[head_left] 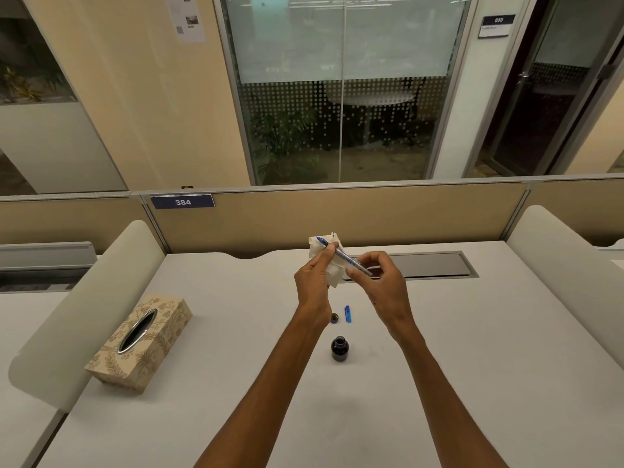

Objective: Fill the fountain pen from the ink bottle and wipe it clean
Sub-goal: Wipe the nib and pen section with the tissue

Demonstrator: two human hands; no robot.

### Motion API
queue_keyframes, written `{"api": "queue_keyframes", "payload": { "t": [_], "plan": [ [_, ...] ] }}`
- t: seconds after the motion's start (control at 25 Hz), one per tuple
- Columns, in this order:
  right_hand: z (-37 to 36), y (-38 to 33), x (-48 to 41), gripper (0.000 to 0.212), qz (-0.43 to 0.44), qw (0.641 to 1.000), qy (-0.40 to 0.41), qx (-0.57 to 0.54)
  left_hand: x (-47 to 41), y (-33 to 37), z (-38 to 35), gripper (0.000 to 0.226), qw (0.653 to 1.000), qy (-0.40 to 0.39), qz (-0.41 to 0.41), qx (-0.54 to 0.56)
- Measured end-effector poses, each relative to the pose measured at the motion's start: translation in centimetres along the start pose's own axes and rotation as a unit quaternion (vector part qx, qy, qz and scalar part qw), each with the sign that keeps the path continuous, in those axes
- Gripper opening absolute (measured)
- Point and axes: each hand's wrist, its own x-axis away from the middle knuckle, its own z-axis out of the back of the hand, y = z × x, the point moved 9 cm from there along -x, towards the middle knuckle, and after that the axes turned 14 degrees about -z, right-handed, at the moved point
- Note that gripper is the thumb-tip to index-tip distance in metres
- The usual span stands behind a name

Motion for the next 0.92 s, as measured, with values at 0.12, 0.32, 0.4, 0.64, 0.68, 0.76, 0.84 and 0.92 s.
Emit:
{"api": "queue_keyframes", "payload": {
  "t": [0.12,0.32,0.4,0.64,0.68,0.76,0.84,0.92],
  "plan": [
    [-0.3,-0.4,-0.2,0.009,0.013,1.000,0.016,0.014,0.0,-0.3,-0.1,0.028,1.000,-0.004,0.002,-0.010],
    [-0.9,1.2,-0.6,0.029,-0.057,0.998,-0.009,-0.040,-0.3,-0.1,-0.3,0.028,1.000,-0.016,-0.005,-0.013],
    [-0.5,0.2,-0.4,0.021,-0.018,1.000,0.008,-0.012,-0.4,-0.2,-0.1,0.018,1.000,-0.008,-0.002,-0.005],
    [-0.5,0.1,-1.2,0.014,-0.009,1.000,0.021,-0.002,-0.4,-0.3,-0.7,0.015,1.000,-0.019,-0.009,-0.014],
    [-0.8,0.5,-1.2,0.018,-0.023,1.000,0.008,-0.010,-0.4,-0.1,-0.8,0.017,1.000,-0.021,-0.013,-0.015],
    [-0.9,0.5,-1.0,0.016,-0.018,1.000,-0.001,-0.017,-0.5,0.0,-0.9,0.017,0.999,-0.020,-0.021,-0.019],
    [-0.3,0.1,-0.7,0.019,0.008,1.000,0.019,-0.023,-0.5,0.0,-0.9,0.020,0.999,-0.022,-0.026,-0.026],
    [0.0,0.2,-0.8,0.014,0.014,0.999,0.034,-0.019,-0.4,0.1,-1.1,0.024,0.999,-0.032,-0.032,-0.029]
  ]
}}
